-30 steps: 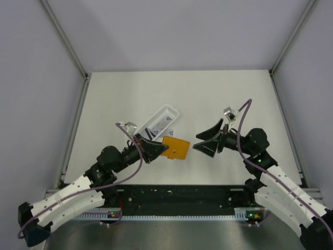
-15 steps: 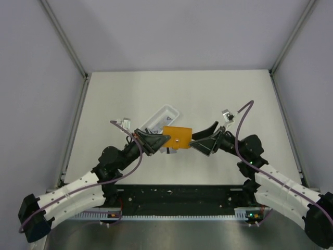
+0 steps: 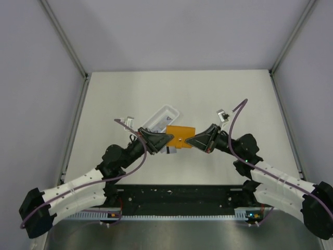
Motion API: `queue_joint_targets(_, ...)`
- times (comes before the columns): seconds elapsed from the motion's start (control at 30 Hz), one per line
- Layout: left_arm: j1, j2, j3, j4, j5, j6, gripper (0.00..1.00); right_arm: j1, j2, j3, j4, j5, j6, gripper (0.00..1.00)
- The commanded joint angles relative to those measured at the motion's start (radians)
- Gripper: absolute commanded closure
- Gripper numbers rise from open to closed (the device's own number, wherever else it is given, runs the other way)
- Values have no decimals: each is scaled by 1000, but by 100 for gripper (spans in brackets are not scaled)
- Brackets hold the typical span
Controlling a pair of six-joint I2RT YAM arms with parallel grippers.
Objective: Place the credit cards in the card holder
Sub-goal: Pick up the card holder from the center of the board.
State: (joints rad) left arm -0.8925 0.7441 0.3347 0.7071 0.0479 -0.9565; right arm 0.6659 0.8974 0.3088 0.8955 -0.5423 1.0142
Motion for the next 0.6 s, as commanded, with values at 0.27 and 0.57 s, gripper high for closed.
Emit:
queue_joint_targets(0.27,10,-207,288,-595,79,401,18,-26,-48,386,-696,-354,-385,100)
queue_joint_targets(0.57,10,-170,458,-883,283,562,26,-25,-21,434,-805,-571,-413,100)
